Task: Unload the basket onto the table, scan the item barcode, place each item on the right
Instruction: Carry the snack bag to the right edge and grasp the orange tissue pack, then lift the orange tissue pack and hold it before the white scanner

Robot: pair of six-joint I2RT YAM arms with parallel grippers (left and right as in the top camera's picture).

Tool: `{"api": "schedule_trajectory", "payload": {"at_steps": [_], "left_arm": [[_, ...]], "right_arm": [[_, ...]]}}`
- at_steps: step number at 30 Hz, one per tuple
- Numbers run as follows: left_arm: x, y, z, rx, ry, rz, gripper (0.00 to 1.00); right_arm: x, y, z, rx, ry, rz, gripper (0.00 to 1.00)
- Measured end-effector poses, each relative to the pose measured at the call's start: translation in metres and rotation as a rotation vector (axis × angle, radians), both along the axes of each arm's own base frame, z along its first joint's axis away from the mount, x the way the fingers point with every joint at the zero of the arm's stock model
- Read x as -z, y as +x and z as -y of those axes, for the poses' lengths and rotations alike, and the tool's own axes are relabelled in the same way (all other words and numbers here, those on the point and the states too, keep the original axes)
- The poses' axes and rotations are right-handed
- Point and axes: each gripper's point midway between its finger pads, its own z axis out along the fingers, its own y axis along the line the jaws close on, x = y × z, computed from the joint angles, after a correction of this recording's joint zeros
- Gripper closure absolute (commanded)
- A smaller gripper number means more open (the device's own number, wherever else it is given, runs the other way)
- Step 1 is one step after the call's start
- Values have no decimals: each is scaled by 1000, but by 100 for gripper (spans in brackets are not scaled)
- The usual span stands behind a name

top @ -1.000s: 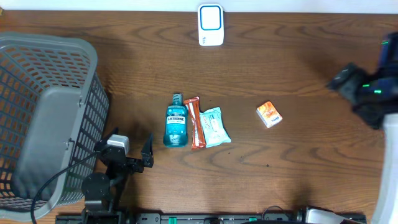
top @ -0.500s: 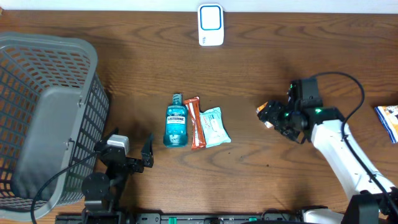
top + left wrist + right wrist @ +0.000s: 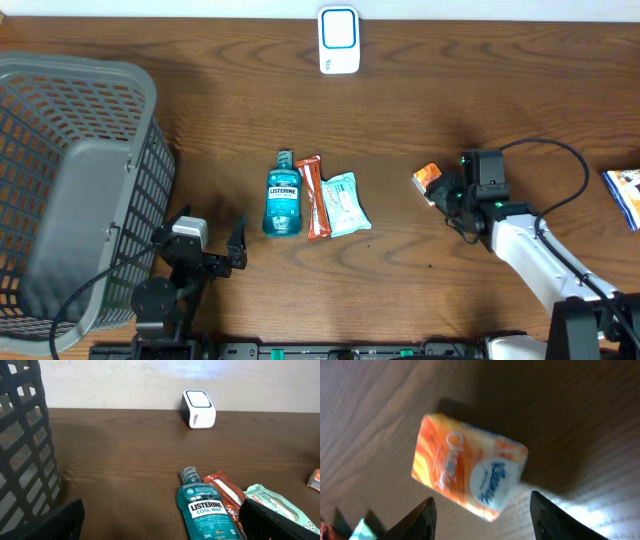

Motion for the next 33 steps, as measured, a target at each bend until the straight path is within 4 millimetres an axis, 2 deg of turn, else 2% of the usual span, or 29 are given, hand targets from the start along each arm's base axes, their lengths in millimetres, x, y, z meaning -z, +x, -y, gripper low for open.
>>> {"api": "schedule_trajectory", "payload": {"at_steps": [6, 7, 8, 11, 12, 16, 20, 23, 27, 30, 33], "left_arm": [[0, 0, 0, 0, 0, 0, 2], [0, 0, 0, 0, 0, 0, 2], [0, 0, 0, 0, 0, 0, 2], [0, 0, 0, 0, 0, 0, 2], [0, 0, 0, 0, 0, 0, 2], [0, 0, 0, 0, 0, 0, 2], [0, 0, 0, 0, 0, 0, 2], [0, 0, 0, 0, 0, 0, 2], [0, 0, 0, 0, 0, 0, 2], [0, 0, 0, 0, 0, 0, 2], [0, 0, 0, 0, 0, 0, 2]], "right_arm": [[22, 1, 0, 8, -4, -44, 53], [23, 2, -1, 5, 1, -43, 57], [22, 4, -2, 3, 4, -38, 63], [27, 6, -4, -4, 14, -48, 96], [27, 8, -5, -2, 21, -47, 99], [23, 18, -10, -53, 22, -5, 99], [13, 29, -33, -292, 36, 115, 99], [-16, 30, -63, -572, 73, 281, 99], [-89, 16, -99, -921, 93, 597, 99], [-143, -7, -118, -1131, 88, 840, 99], [-186, -40, -132, -1325, 96, 1068, 99]]}}
